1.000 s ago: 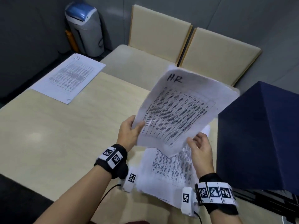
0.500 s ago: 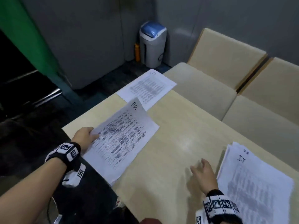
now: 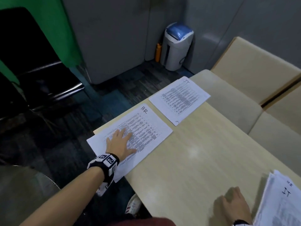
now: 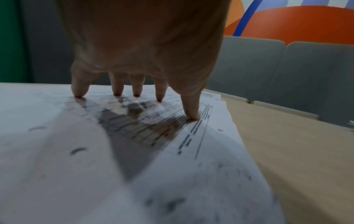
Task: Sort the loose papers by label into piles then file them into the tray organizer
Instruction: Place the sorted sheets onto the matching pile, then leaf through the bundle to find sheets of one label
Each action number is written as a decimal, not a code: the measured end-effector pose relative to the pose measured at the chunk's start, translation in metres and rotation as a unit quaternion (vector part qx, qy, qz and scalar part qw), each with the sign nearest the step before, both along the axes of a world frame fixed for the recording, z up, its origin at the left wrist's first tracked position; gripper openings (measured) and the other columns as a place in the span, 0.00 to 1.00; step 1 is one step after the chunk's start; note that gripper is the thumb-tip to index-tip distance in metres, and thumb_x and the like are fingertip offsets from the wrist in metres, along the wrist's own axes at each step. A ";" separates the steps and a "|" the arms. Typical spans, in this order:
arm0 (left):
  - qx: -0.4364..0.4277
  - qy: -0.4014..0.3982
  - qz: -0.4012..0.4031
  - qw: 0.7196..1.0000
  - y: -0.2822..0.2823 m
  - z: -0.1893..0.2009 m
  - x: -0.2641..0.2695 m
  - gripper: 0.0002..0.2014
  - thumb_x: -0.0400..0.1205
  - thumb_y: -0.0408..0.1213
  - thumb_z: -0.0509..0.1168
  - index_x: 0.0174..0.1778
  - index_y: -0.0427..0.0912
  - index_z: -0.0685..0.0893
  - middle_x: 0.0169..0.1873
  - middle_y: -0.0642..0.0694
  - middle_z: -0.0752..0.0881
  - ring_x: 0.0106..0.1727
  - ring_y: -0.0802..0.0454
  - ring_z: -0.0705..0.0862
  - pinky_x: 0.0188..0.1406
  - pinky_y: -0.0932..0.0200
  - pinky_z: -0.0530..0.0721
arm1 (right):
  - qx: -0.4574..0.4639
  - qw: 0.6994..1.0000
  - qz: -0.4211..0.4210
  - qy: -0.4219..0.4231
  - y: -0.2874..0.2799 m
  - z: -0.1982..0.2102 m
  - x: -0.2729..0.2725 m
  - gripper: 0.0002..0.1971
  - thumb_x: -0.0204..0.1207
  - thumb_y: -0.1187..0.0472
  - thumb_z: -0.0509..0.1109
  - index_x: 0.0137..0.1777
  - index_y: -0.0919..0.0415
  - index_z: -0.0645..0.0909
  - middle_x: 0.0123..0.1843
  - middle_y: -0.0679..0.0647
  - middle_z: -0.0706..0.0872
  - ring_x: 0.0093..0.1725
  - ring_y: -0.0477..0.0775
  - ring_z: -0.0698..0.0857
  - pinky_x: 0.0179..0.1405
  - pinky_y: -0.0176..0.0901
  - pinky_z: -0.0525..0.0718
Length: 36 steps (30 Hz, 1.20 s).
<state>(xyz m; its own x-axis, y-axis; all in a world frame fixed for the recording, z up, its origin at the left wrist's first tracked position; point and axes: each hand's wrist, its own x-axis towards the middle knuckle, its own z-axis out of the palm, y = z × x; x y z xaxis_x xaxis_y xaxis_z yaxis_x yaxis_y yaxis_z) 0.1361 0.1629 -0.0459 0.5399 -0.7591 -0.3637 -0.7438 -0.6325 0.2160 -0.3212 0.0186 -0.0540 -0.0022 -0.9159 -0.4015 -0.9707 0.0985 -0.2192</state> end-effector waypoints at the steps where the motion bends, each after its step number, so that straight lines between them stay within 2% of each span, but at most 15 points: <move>1: -0.004 -0.002 -0.004 1.000 -0.003 -0.001 0.001 0.41 0.76 0.69 0.65 0.84 0.61 0.60 0.88 0.50 0.52 0.88 0.45 0.50 0.79 0.28 0.59 | 0.007 1.000 0.000 0.006 -0.001 0.003 0.001 0.34 0.81 0.57 0.73 0.84 0.65 0.68 0.91 0.56 0.58 0.84 0.64 0.70 0.79 0.52 0.68; 5: -0.007 0.003 -0.016 1.000 -0.025 0.004 0.009 0.41 0.76 0.67 0.67 0.84 0.61 0.61 0.87 0.49 0.53 0.87 0.44 0.51 0.80 0.27 0.60 | 0.036 0.999 -0.020 -0.004 -0.002 0.013 0.004 0.31 0.82 0.56 0.72 0.82 0.66 0.70 0.89 0.59 0.63 0.83 0.63 0.70 0.77 0.51 0.68; 9: -0.004 -0.006 -0.003 1.000 -0.039 0.011 0.011 0.40 0.72 0.63 0.73 0.79 0.59 0.69 0.84 0.47 0.61 0.84 0.43 0.59 0.77 0.30 0.64 | 0.030 0.990 -0.089 -0.110 0.000 0.027 0.008 0.31 0.82 0.54 0.73 0.83 0.62 0.70 0.81 0.64 0.77 0.78 0.65 0.77 0.79 0.56 0.71; 11: 0.014 -0.025 0.007 1.000 -0.049 0.016 0.003 0.35 0.73 0.58 0.72 0.75 0.53 0.72 0.81 0.42 0.65 0.82 0.41 0.61 0.77 0.32 0.64 | 0.002 0.973 -0.132 -0.188 0.004 0.039 0.009 0.31 0.83 0.52 0.72 0.83 0.60 0.70 0.77 0.62 0.80 0.76 0.63 0.79 0.78 0.60 0.75; 14: 0.009 -0.045 -0.008 0.999 -0.074 0.027 -0.027 0.30 0.79 0.54 0.67 0.74 0.45 0.72 0.79 0.38 0.66 0.81 0.37 0.61 0.77 0.35 0.63 | -0.051 0.953 -0.167 -0.249 0.007 0.062 0.003 0.25 0.84 0.54 0.72 0.79 0.56 0.74 0.70 0.54 0.83 0.67 0.56 0.82 0.71 0.57 0.78; 17: -0.047 -0.027 -0.084 0.995 -0.106 0.042 -0.081 0.28 0.81 0.53 0.65 0.73 0.42 0.72 0.77 0.37 0.68 0.78 0.37 0.65 0.74 0.40 0.66 | -0.097 0.933 -0.206 -0.279 0.006 0.078 -0.022 0.21 0.84 0.61 0.72 0.76 0.58 0.78 0.68 0.53 0.84 0.63 0.54 0.83 0.66 0.52 0.79; 21: -0.094 0.084 -0.201 0.972 -0.144 0.062 -0.185 0.22 0.82 0.53 0.66 0.67 0.43 0.77 0.66 0.42 0.77 0.67 0.41 0.77 0.66 0.45 0.76 | -0.132 0.919 -0.273 -0.254 0.009 0.087 -0.079 0.18 0.83 0.63 0.71 0.72 0.61 0.80 0.64 0.56 0.85 0.62 0.59 0.84 0.56 0.47 0.81; 22: -0.090 0.118 -0.234 0.961 -0.150 0.065 -0.213 0.21 0.82 0.53 0.66 0.66 0.44 0.78 0.64 0.43 0.78 0.65 0.42 0.78 0.65 0.46 0.77 | -0.129 0.919 -0.283 -0.240 0.012 0.087 -0.095 0.19 0.83 0.62 0.72 0.73 0.62 0.80 0.65 0.59 0.86 0.63 0.60 0.84 0.57 0.47 0.80; 24: -0.076 0.178 -0.286 0.938 -0.159 0.068 -0.268 0.20 0.82 0.52 0.66 0.65 0.45 0.80 0.62 0.44 0.80 0.63 0.43 0.80 0.64 0.48 0.78 | -0.116 0.926 -0.297 -0.201 0.017 0.083 -0.131 0.20 0.82 0.60 0.73 0.73 0.63 0.79 0.68 0.63 0.85 0.66 0.63 0.83 0.66 0.53 0.80; 26: -0.069 0.214 -0.313 0.922 -0.163 0.068 -0.321 0.19 0.82 0.52 0.67 0.64 0.45 0.82 0.62 0.44 0.83 0.63 0.45 0.81 0.64 0.48 0.80 | -0.106 0.932 -0.310 -0.158 0.020 0.079 -0.166 0.23 0.79 0.58 0.76 0.73 0.63 0.80 0.70 0.65 0.84 0.68 0.65 0.82 0.71 0.58 0.79; 29: -0.066 0.235 -0.306 0.920 -0.163 0.062 -0.391 0.18 0.82 0.49 0.67 0.62 0.42 0.83 0.60 0.44 0.86 0.60 0.45 0.83 0.59 0.50 0.83 | -0.093 0.935 -0.325 -0.106 0.024 0.074 -0.207 0.32 0.73 0.52 0.82 0.75 0.63 0.77 0.74 0.64 0.78 0.72 0.67 0.78 0.73 0.61 0.77; 32: -0.071 0.219 -0.269 0.935 -0.162 0.050 -0.439 0.17 0.83 0.46 0.66 0.62 0.39 0.81 0.57 0.43 0.86 0.56 0.44 0.84 0.54 0.51 0.84 | -0.077 0.934 -0.336 -0.098 0.022 0.067 -0.238 0.40 0.70 0.45 0.83 0.76 0.64 0.74 0.75 0.65 0.75 0.74 0.67 0.75 0.73 0.59 0.74; 34: -0.064 0.187 -0.237 0.951 -0.160 0.042 -0.461 0.14 0.84 0.43 0.64 0.61 0.39 0.81 0.57 0.43 0.85 0.56 0.43 0.84 0.53 0.52 0.83 | -0.072 0.929 -0.340 -0.125 0.017 0.059 -0.255 0.39 0.71 0.44 0.82 0.75 0.65 0.75 0.74 0.64 0.77 0.72 0.66 0.78 0.71 0.58 0.76; 36: -0.056 0.155 -0.203 0.965 -0.158 0.036 -0.475 0.12 0.84 0.41 0.63 0.59 0.39 0.82 0.56 0.42 0.85 0.55 0.43 0.84 0.52 0.52 0.84 | -0.093 0.922 -0.345 -0.148 0.012 0.052 -0.268 0.32 0.72 0.47 0.82 0.70 0.64 0.77 0.68 0.63 0.83 0.68 0.66 0.81 0.67 0.55 0.80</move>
<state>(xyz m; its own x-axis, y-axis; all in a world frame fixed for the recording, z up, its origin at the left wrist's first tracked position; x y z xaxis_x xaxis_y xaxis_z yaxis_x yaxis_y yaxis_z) -0.3385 0.0051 -0.0103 0.0674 -0.9292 -0.3635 -0.8140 -0.2619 0.5185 -0.5892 0.0310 -0.0023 -0.5260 -0.7899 -0.3152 -0.5852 0.6051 -0.5398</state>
